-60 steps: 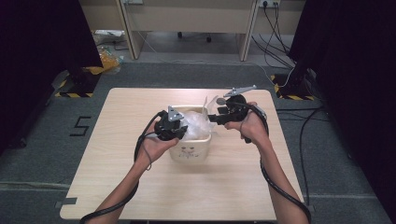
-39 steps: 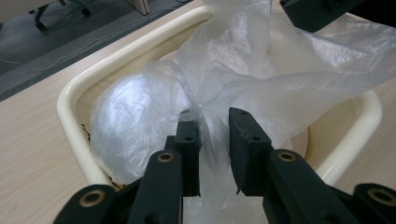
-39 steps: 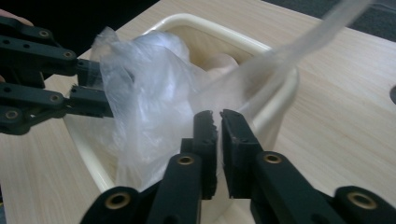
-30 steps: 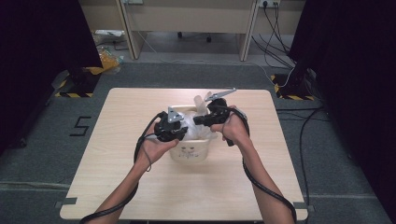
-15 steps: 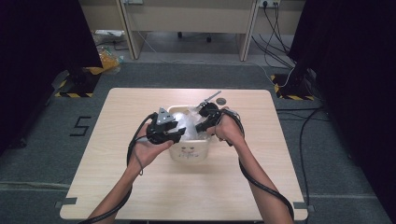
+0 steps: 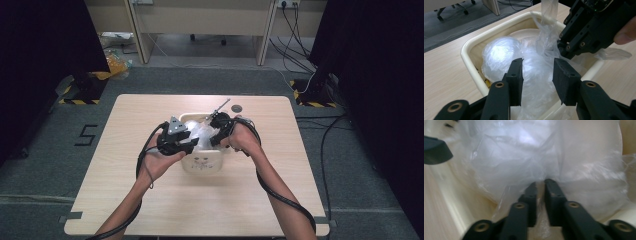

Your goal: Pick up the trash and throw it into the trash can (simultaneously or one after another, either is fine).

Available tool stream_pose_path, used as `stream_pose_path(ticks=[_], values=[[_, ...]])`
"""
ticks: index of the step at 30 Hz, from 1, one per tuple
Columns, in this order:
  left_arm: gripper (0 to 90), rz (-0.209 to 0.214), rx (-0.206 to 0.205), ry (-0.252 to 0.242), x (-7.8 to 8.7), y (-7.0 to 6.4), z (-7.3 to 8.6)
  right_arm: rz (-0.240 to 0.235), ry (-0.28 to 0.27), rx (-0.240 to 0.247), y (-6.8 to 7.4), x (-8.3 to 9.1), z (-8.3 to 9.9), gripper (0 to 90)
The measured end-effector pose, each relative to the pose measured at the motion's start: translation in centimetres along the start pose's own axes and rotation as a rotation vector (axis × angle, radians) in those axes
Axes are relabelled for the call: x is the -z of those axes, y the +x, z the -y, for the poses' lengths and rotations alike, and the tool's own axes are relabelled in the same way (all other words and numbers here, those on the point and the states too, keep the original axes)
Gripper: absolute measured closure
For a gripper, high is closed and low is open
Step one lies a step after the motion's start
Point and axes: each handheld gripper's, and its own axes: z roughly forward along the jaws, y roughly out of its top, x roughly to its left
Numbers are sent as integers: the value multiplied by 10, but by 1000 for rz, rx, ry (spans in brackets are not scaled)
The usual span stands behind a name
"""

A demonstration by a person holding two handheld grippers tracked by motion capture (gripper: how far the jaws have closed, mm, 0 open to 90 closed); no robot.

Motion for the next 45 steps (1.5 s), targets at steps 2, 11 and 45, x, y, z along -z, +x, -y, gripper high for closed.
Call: stream_pose_path(ticks=[2,11,45], values=[[595,3,3,-4,4,0,1,-7,-46,1,1,3,2,666],[558,1,24,-40,20,4,6,4,-224,-2,-1,43,9,563],[185,-24,168,-17,62,16,76,115,-473,-230,-43,83,138,405]])
